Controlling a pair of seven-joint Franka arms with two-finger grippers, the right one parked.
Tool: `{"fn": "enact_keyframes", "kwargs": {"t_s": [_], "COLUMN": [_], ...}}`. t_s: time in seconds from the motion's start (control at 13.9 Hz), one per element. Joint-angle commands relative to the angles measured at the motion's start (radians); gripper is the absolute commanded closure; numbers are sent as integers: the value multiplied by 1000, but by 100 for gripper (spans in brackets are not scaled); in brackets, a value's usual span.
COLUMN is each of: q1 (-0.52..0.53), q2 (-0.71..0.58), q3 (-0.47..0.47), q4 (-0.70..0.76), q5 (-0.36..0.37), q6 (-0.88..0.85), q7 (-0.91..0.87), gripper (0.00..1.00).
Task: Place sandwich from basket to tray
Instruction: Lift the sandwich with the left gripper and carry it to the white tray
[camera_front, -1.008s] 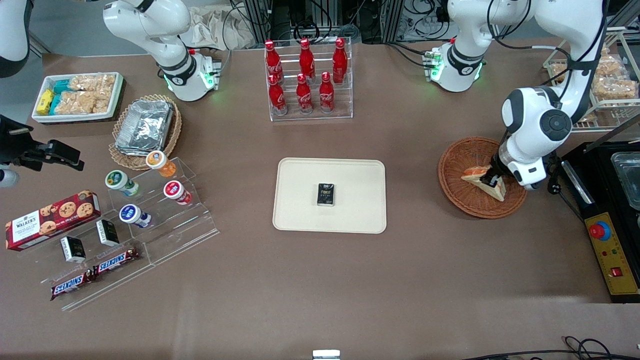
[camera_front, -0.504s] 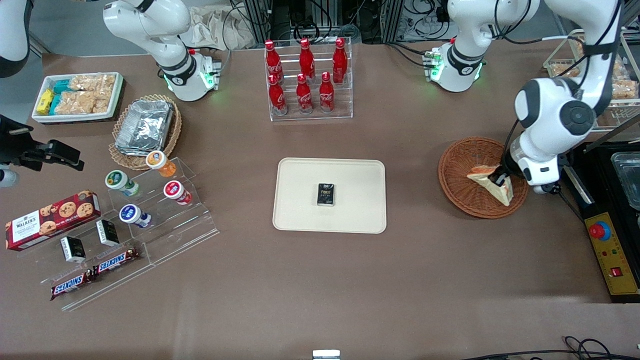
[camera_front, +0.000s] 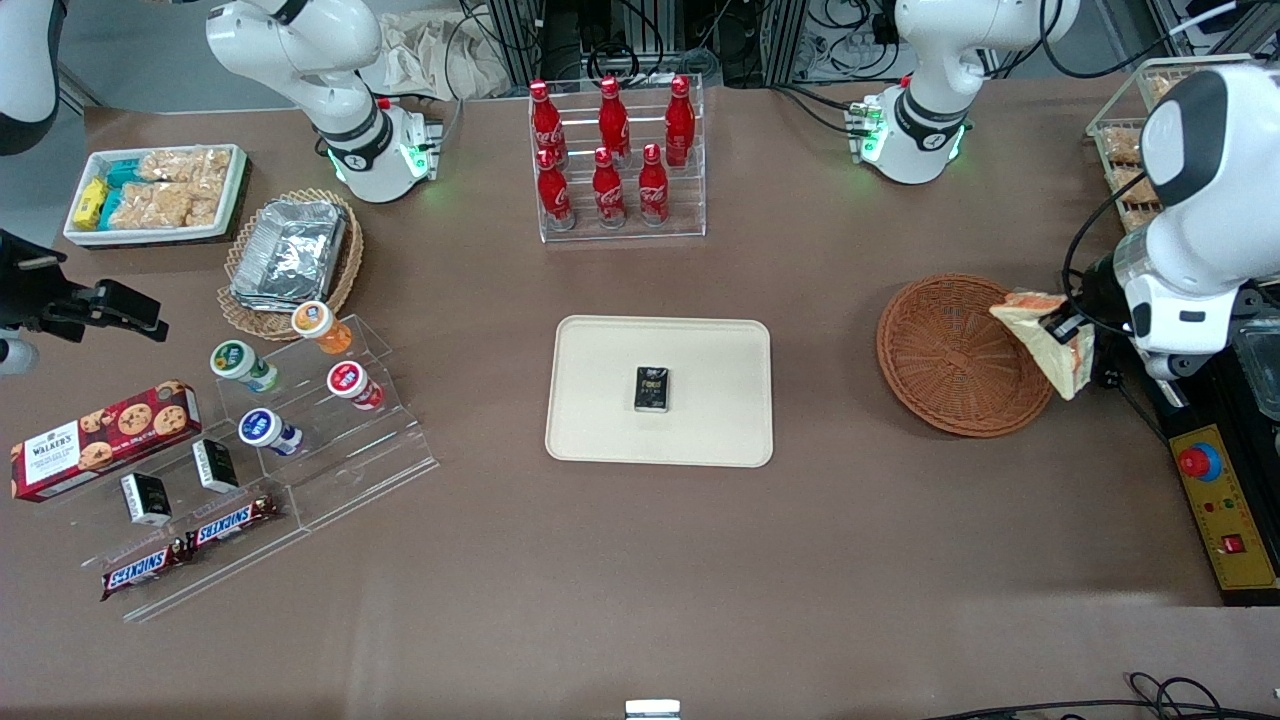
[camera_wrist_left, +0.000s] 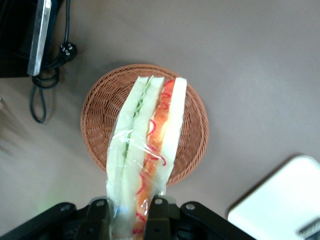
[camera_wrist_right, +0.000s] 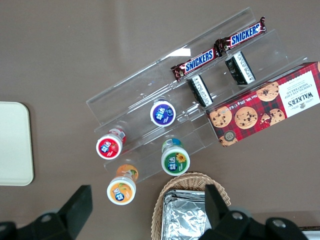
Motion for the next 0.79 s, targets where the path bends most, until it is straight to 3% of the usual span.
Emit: {"fn": "enact_keyframes", "kwargs": {"t_s": [0.0,0.36,0.72], "q1": [-9,-9,-9], "q2": [56,94,212], "q3": [-100,-292,-434], "q4": [187,264,235], "q5": [34,21,31], "q6": [-148,-190,-15], "q7": [59,50,27], "gripper": [100,100,100]}}
